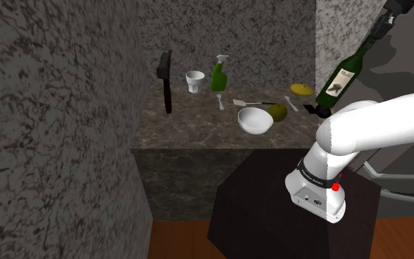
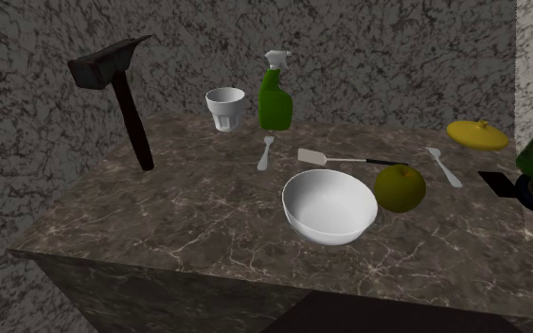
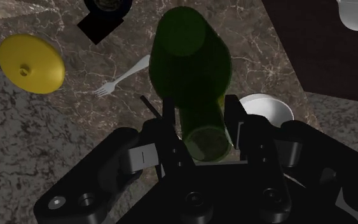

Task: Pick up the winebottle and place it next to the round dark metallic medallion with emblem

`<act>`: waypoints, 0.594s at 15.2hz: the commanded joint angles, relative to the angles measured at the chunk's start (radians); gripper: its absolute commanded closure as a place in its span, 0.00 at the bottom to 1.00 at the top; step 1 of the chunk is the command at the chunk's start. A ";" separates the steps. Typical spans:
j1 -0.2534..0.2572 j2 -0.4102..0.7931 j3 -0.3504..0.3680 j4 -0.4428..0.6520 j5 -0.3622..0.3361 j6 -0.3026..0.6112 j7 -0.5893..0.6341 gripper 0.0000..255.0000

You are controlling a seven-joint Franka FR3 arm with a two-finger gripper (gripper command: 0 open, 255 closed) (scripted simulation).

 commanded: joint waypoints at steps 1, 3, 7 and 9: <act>0.010 0.013 -0.058 0.008 -0.019 0.026 -0.042 1.00; 0.022 0.025 -0.117 0.022 -0.038 0.048 -0.084 1.00; 0.033 0.029 -0.180 0.009 -0.061 0.089 -0.118 1.00; 0.029 0.022 -0.188 -0.018 -0.069 0.112 -0.115 1.00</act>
